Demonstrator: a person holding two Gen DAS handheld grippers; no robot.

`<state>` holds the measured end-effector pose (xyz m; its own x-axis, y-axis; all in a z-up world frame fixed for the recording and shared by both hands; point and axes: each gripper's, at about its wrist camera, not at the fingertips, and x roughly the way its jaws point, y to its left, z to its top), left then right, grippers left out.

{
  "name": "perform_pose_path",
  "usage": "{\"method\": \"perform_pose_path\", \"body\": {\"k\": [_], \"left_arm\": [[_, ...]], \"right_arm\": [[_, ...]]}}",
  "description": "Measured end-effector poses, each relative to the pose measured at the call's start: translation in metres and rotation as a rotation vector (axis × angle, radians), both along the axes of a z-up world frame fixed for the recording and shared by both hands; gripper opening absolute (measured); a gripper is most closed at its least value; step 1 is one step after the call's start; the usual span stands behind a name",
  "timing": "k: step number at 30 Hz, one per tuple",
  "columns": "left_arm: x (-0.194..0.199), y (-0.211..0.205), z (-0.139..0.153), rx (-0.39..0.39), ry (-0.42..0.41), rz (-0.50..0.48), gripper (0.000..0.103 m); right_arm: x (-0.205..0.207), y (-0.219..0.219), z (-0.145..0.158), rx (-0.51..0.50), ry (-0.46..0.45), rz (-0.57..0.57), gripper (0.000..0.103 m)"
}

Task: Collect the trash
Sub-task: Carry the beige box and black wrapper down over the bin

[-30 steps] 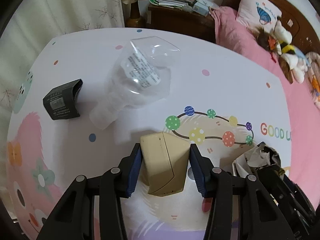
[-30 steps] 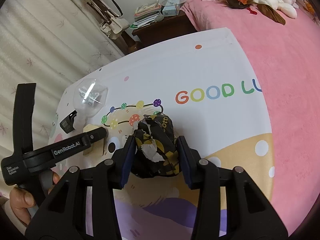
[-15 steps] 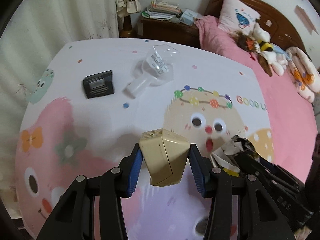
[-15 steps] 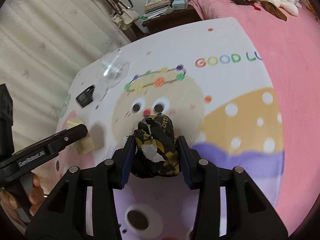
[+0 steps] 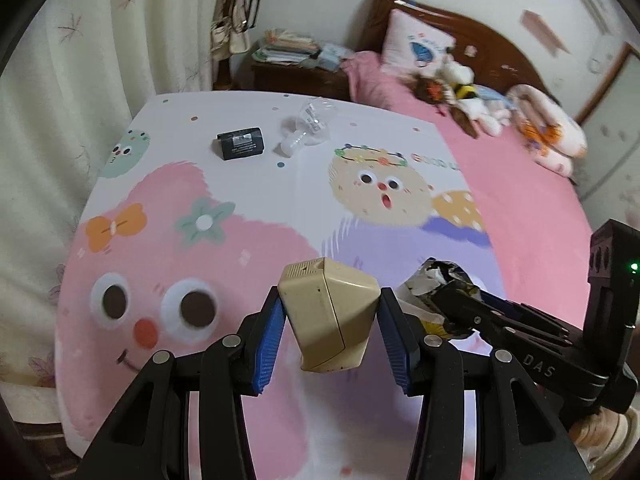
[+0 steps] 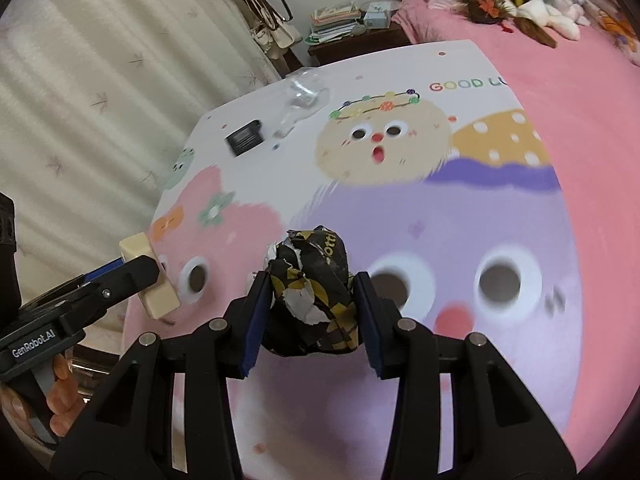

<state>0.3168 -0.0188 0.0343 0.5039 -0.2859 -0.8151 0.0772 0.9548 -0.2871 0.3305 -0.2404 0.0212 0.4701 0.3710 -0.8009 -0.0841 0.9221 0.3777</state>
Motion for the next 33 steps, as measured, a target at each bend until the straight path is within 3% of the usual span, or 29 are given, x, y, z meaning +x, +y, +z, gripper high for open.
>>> {"method": "perform_pose_path", "body": {"k": [10, 20, 26, 33], "left_arm": [[-0.136, 0.063, 0.011, -0.014, -0.045, -0.225, 0.046], [-0.240, 0.075, -0.031, 0.007, 0.043, -0.363, 0.046], [-0.284, 0.052, -0.091, 0.017, 0.132, -0.376, 0.046], [-0.307, 0.029, -0.200, 0.067, 0.213, -0.367, 0.046]], "right_arm": [[-0.160, 0.060, 0.022, 0.002, -0.019, -0.196, 0.039], [-0.274, 0.077, -0.003, -0.053, 0.093, -0.251, 0.038], [-0.308, 0.067, -0.057, -0.072, 0.176, -0.239, 0.039], [-0.328, 0.063, -0.178, -0.076, 0.280, -0.226, 0.039]]}}
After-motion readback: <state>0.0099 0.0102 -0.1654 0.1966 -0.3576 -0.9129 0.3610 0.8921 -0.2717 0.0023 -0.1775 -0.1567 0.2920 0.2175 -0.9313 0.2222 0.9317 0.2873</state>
